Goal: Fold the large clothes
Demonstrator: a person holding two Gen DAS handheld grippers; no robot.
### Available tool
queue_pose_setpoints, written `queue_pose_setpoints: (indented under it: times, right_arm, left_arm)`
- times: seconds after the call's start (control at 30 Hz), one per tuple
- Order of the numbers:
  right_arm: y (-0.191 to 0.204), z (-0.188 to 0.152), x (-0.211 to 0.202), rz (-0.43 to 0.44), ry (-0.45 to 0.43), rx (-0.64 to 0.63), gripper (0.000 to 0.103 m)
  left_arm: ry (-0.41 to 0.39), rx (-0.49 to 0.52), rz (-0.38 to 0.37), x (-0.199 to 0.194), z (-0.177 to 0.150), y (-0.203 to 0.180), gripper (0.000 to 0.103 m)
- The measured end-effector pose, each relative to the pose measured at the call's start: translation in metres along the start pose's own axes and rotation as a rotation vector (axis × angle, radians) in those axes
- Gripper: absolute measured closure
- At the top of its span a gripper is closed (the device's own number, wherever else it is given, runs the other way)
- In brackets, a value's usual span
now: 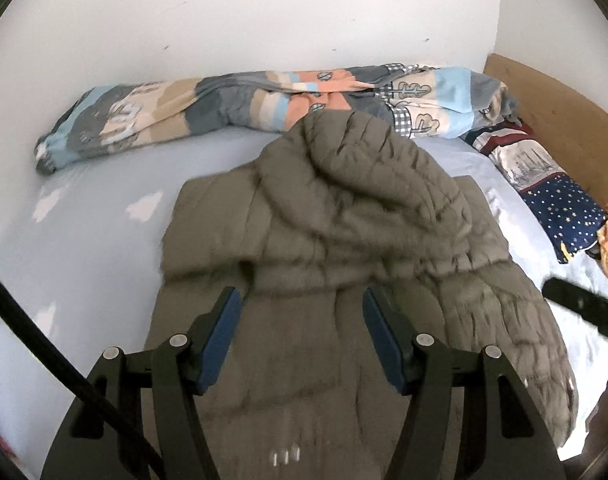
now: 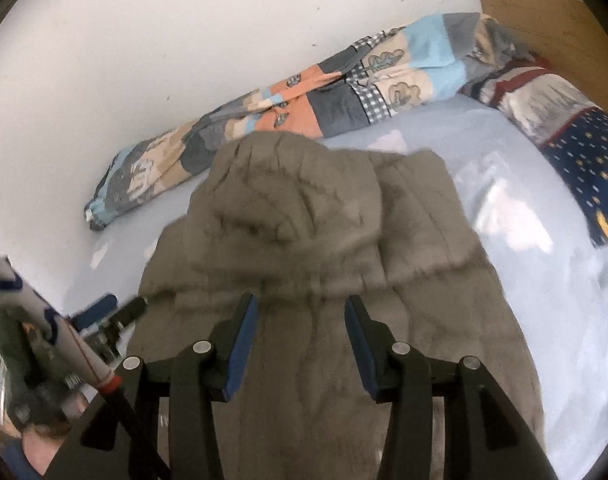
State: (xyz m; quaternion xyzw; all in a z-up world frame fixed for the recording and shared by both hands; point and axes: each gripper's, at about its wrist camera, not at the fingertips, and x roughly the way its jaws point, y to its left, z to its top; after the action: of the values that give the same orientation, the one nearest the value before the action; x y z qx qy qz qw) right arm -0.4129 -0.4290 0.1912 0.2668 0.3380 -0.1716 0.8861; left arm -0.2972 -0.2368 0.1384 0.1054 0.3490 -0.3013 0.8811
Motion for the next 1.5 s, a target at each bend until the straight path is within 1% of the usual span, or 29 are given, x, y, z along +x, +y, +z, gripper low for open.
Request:
queue_pose_setpoints:
  times: [0.03,0.1,0.13,0.23,0.3,0.4,0.5,0.53,0.63,0.7,0.77,0.87,0.97,1.03,1.07,1.13,1.2,1.23,1.3,1.4,1.43,1.5]
  right_arm:
    - [-0.001,-0.013,-0.009,0.009,0.006,-0.002,0.053]
    - [-0.005,-0.04,-0.024,0.007,0.026,0.0,0.053]
    - [-0.008,-0.055,-0.032,0.007,0.037,0.003,0.053]
    - [-0.018,-0.094,-0.048,-0.002,0.072,0.008,0.053]
    - [-0.026,-0.117,-0.058,-0.011,0.086,0.018,0.053]
    - [-0.036,-0.144,-0.071,-0.024,0.097,0.051,0.053]
    - [-0.041,-0.163,-0.08,-0.032,0.099,0.072,0.053]
    - [-0.04,-0.169,-0.083,-0.04,0.098,0.071,0.053]
    - [-0.031,-0.18,-0.088,-0.076,0.092,0.037,0.053]
    - [-0.024,-0.187,-0.089,-0.076,0.091,0.018,0.05]
    - [-0.017,-0.194,-0.089,-0.077,0.098,-0.009,0.044]
    - [-0.009,-0.202,-0.084,-0.078,0.12,-0.042,0.043]
    - [-0.01,-0.208,-0.08,-0.093,0.13,-0.05,0.043]
    - [-0.017,-0.204,-0.082,-0.133,0.107,-0.039,0.043]
    - [-0.025,-0.199,-0.085,-0.148,0.09,-0.014,0.043]
    - [-0.046,-0.188,-0.091,-0.158,0.052,0.053,0.043]
    - [-0.072,-0.182,-0.095,-0.228,0.016,0.119,0.042]
    - [-0.082,-0.182,-0.095,-0.252,0.018,0.145,0.042]
    - [-0.096,-0.185,-0.089,-0.259,0.035,0.191,0.042]
    - [-0.098,-0.193,-0.071,-0.279,0.095,0.185,0.042]
    - [-0.093,-0.195,-0.068,-0.287,0.097,0.16,0.04]
    - [-0.086,-0.193,-0.069,-0.316,0.084,0.111,0.04]
  left_arm:
    - [0.004,-0.011,0.007,-0.009,-0.016,0.001,0.036]
    - [0.022,-0.027,0.03,-0.02,-0.042,0.004,0.036]
    - [0.047,-0.039,0.041,-0.025,-0.06,0.006,0.036]
    - [0.112,-0.058,0.062,-0.034,-0.101,0.011,0.036]
    - [0.141,-0.072,0.08,-0.041,-0.122,0.013,0.036]
    - [0.145,-0.105,0.119,-0.057,-0.154,0.02,0.036]
    - [0.143,-0.118,0.155,-0.065,-0.174,0.025,0.036]
    - [0.155,-0.117,0.177,-0.065,-0.179,0.026,0.036]
    - [0.166,-0.131,0.181,-0.067,-0.185,0.028,0.036]
    - [0.151,-0.096,0.206,-0.07,-0.187,0.023,0.036]
    - [0.151,-0.059,0.218,-0.068,-0.191,0.018,0.036]
    - [0.157,-0.009,0.246,-0.063,-0.198,0.013,0.036]
    - [0.132,0.026,0.273,-0.062,-0.203,0.01,0.036]
    - [0.125,0.035,0.276,-0.06,-0.201,0.012,0.036]
    - [0.117,0.036,0.28,-0.059,-0.2,0.014,0.036]
    - [0.107,0.047,0.304,-0.055,-0.2,0.018,0.031]
    - [0.11,0.058,0.317,-0.05,-0.201,0.021,0.03]
    - [0.117,0.064,0.318,-0.046,-0.202,0.021,0.03]
    - [0.114,0.077,0.327,-0.043,-0.203,0.02,0.03]
    - [0.113,0.091,0.337,-0.041,-0.203,0.018,0.029]
    - [0.111,0.088,0.335,-0.041,-0.203,0.019,0.029]
    - [0.111,0.082,0.329,-0.042,-0.202,0.02,0.029]
